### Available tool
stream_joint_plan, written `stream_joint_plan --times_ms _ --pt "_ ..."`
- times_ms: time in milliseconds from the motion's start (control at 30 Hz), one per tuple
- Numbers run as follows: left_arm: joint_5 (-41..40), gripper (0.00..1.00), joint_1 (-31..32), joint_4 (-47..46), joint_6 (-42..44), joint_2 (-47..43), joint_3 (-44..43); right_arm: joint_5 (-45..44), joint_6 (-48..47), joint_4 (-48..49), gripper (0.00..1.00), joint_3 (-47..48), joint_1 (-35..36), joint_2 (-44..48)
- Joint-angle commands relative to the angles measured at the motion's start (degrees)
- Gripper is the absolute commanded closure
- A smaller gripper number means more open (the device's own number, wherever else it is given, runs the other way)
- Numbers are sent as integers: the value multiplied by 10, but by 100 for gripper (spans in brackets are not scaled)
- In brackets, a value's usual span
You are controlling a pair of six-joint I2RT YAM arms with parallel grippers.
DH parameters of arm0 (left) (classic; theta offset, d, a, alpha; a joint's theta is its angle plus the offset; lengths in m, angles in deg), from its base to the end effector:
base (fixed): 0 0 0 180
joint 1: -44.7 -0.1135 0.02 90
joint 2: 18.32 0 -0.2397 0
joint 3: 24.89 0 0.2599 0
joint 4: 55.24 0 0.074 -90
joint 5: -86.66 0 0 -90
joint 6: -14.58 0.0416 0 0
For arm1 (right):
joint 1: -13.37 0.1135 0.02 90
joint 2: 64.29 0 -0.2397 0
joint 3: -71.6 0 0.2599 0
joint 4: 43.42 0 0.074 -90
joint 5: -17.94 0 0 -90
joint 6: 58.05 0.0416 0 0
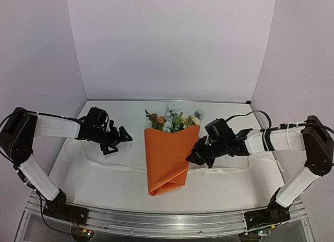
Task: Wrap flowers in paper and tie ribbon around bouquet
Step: Place the folded bouquet on the ribbon.
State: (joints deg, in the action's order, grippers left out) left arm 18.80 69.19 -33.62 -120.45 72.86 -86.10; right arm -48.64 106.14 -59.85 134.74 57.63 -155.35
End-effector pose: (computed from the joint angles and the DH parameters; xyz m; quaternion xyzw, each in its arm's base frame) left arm 0.2847 -0.1469 0.1351 -0.1031 0.9232 -0.3330 0.1618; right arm 0.2279 0.2452 0.1531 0.1570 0.8922 0.4221 0.0336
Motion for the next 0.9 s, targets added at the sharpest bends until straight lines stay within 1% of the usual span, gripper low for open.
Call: stream_joint_plan --times_ms 0,200,467,567,733,867 --pt "5 0 2 -25 -5 0 9 -66 42 12 100 -15 34 25" --pt "5 0 2 -35 -13 -3 19 -123 79 57 100 -56 74 33" --pt "1 0 2 -43 -23 -20 35 -114 69 88 99 -66 86 7" --pt "-3 0 2 -49 -31 -26 40 -125 64 95 93 -75 90 3" --pt "1 0 2 -59 -40 -33 41 -137 50 111 87 -93 92 -3" --pt "10 1 4 -56 -36 -39 34 -146 36 111 75 -103 95 -3"
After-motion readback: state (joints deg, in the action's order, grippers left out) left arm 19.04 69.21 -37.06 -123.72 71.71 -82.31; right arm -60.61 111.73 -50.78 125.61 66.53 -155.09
